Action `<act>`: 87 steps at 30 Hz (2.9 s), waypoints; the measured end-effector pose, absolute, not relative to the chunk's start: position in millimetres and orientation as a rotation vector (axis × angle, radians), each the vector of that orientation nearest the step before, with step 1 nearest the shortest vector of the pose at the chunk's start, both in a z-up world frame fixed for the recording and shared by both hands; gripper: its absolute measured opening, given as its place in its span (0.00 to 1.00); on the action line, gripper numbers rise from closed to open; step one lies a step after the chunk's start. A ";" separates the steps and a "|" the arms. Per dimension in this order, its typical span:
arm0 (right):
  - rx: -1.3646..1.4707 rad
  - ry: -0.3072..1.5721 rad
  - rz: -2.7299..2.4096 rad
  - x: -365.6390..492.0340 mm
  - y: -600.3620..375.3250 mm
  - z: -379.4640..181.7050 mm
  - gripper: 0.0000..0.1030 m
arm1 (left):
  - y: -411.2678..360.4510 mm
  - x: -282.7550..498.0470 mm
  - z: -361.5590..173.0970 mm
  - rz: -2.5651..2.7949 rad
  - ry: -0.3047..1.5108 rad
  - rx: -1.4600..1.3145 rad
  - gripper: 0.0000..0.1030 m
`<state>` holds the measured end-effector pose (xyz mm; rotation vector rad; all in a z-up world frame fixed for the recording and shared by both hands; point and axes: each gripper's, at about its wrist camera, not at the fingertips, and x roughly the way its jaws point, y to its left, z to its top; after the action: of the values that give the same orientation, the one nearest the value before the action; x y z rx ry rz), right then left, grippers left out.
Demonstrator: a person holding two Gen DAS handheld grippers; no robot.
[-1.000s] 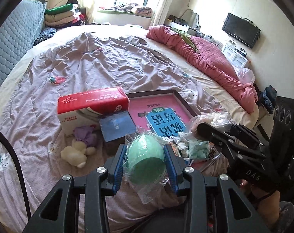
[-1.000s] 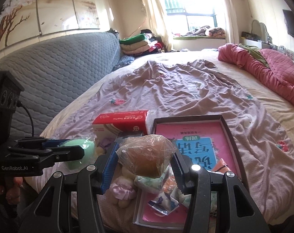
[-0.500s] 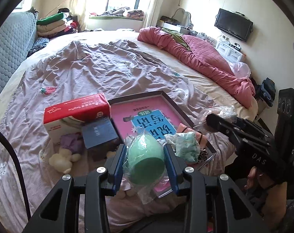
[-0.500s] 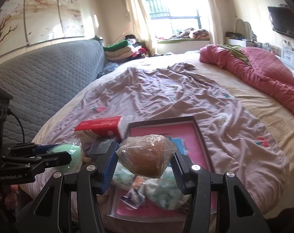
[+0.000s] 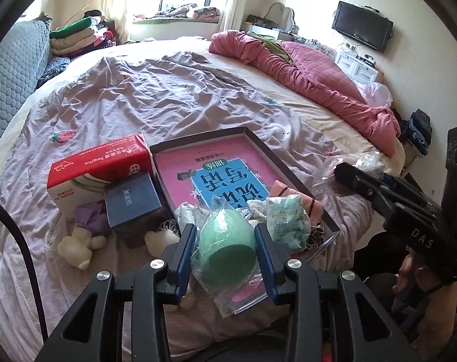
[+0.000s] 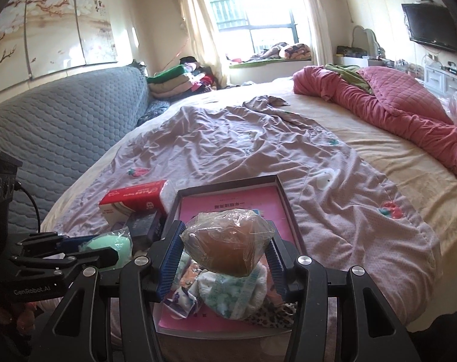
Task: Organize soft objects
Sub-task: 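Lower the cup and bag onto the tray and open both tools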
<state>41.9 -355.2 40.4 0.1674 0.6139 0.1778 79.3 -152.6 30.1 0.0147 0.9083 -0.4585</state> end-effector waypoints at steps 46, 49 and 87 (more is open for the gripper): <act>0.113 0.808 0.089 71.9 -372.4 -51.4 0.52 | -207.6 111.9 -40.9 -0.491 0.975 0.099 0.38; 0.115 0.807 0.098 75.1 -369.2 -53.5 0.52 | -206.5 113.6 -42.8 -0.490 0.975 0.096 0.38; 0.140 0.806 0.109 103.0 -364.3 -64.6 0.60 | -216.1 117.0 -41.5 -0.480 0.883 0.142 0.53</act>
<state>103.0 -364.3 -64.6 0.1403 0.8062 0.1087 117.0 -216.1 -41.5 0.1417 0.8826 -0.4796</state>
